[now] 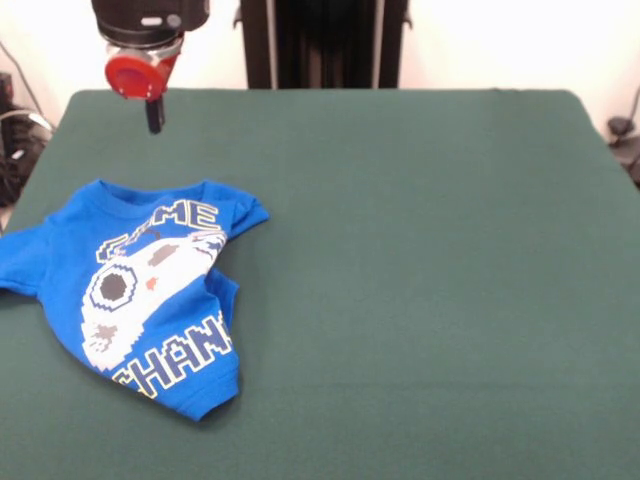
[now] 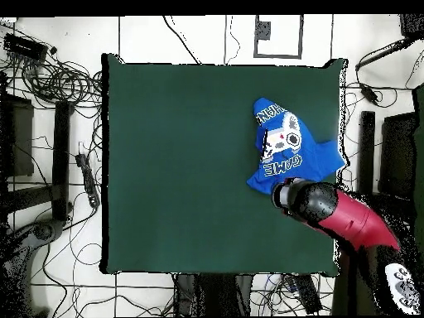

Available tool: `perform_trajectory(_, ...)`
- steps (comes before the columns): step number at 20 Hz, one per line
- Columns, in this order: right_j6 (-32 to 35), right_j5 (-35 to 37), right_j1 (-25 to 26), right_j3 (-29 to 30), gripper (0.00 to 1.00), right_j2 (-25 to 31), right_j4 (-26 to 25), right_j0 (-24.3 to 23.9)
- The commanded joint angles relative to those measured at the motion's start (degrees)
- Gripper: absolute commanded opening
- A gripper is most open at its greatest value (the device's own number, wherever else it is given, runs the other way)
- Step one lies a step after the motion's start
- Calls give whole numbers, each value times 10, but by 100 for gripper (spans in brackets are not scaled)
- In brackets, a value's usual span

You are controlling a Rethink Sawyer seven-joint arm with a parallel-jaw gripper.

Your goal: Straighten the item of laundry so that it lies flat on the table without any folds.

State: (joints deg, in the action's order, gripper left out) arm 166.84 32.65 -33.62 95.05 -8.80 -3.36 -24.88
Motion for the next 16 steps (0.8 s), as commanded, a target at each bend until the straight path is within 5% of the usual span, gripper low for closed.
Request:
perform_trajectory(1, -6, 17, 59, -25, 0, 61, 11, 14)
perform_trajectory(16, 8, 58, 121, -142, 0, 57, 23, 40)
